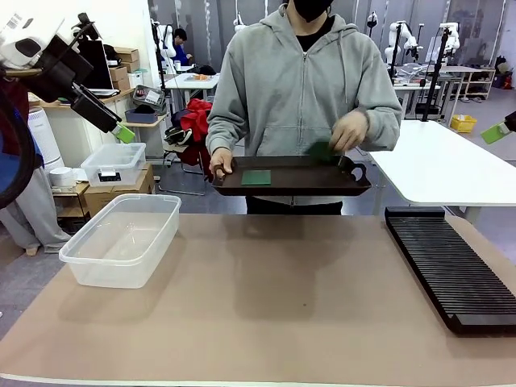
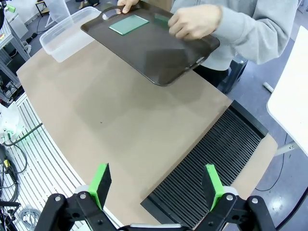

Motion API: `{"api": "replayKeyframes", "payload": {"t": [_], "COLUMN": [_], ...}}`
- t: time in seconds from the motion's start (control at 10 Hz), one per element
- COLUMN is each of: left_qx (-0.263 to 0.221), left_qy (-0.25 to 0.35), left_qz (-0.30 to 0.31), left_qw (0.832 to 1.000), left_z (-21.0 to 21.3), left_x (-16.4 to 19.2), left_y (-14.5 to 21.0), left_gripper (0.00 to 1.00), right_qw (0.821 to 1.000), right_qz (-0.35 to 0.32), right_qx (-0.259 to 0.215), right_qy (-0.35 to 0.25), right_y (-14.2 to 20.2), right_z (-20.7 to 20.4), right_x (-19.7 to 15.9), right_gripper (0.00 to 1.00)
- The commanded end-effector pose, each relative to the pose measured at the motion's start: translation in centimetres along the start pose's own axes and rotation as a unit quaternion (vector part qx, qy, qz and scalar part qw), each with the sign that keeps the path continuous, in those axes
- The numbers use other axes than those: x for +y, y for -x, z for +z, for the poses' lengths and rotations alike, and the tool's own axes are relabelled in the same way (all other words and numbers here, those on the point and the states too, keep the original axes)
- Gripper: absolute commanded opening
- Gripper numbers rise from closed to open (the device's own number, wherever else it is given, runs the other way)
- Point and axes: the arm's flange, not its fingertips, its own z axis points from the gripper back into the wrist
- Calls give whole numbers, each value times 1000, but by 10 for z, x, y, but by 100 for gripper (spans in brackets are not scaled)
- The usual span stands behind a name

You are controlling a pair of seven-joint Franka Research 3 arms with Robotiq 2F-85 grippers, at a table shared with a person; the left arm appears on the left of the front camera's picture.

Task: Sort PCBs into racks and boxes based on the side picked up.
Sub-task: Pick up the Blank PCB handed by the Human.

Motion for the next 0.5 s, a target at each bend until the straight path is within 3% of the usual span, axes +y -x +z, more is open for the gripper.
{"api": "replayKeyframes", "payload": {"t": [0.0,0.4], "left_qx": [0,0], "left_qy": [0,0], "left_qz": [1,1], "left_qw": [1000,1000], "left_z": [0,0], "left_x": [1,1], "left_y": [1,1], "left_gripper": [100,100], "right_qw": [1000,1000], "right_qz": [0,0], "right_qx": [-1,-1], "right_qy": [0,0], "right_y": [0,0], "right_z": [1,1], "right_x": [0,0], "right_gripper": [100,100]}}
